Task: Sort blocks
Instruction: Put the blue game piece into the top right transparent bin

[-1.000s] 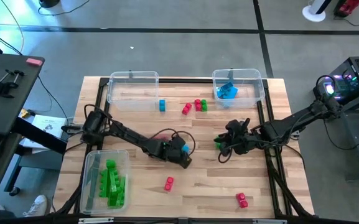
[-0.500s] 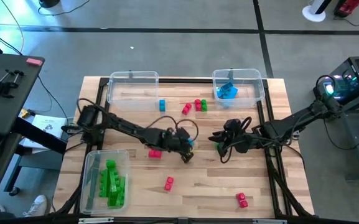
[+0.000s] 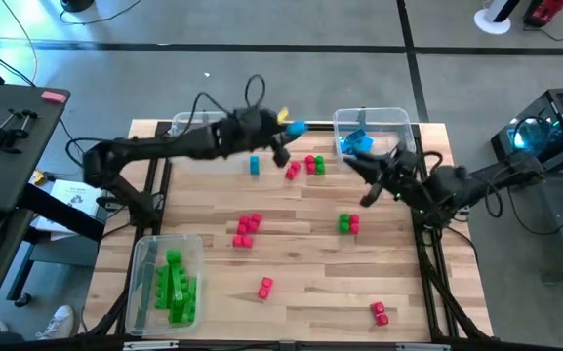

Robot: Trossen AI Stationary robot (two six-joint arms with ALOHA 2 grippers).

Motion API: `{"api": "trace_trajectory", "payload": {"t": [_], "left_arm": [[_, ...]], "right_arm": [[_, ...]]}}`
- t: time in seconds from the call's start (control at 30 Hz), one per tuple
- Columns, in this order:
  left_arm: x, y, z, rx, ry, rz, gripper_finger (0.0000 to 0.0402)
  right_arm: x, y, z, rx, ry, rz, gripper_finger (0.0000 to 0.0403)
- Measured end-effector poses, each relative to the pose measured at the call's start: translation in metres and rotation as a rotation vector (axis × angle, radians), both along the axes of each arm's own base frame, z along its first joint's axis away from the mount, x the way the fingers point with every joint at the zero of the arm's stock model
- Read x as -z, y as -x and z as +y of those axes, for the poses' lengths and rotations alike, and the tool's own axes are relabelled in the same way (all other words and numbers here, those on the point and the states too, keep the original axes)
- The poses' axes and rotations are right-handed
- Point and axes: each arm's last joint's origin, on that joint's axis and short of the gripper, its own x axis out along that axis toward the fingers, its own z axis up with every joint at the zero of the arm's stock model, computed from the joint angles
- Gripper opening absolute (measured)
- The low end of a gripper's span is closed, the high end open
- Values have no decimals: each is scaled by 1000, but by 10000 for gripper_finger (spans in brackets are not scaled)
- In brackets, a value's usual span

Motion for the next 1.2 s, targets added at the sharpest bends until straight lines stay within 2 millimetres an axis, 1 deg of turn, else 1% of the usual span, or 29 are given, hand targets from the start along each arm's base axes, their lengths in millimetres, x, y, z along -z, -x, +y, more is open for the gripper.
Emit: {"api": "trace_trajectory", "payload": {"t": [0.1,0.2,0.27,0.33,0.43,0.63,0.73,0.8,0.9,1.07,1.17,1.2], "left_arm": [[14,-18,28,122,70,-139,92],[44,-39,42,188,137,-196,92],[67,-50,47,220,188,-204,92],[83,-58,50,225,240,-220,92],[95,-66,52,237,309,-280,92],[96,-74,55,246,293,-441,92],[95,-73,57,208,290,-463,92],[95,-73,58,173,281,-469,92],[94,-73,59,168,276,-478,92],[89,-74,55,185,265,-533,92],[90,-80,52,174,252,-544,92],[94,-84,52,172,256,-537,92]], "right_arm": [[-6,1,-6,33,0,-51,0],[-3,-3,-9,49,-11,-43,0],[0,-8,-10,63,-16,-30,0],[3,-12,-12,77,-11,-16,0],[4,-15,-16,89,-6,-10,0],[3,-16,-24,99,-5,-25,0],[3,-18,-30,76,-58,-74,0],[4,-19,-34,28,-74,-87,0],[5,-21,-37,-50,-79,-92,0],[5,-23,-40,-107,-95,-107,0],[5,-23,-40,-133,-88,-106,0],[5,-23,-39,-142,-87,-108,0]]}}
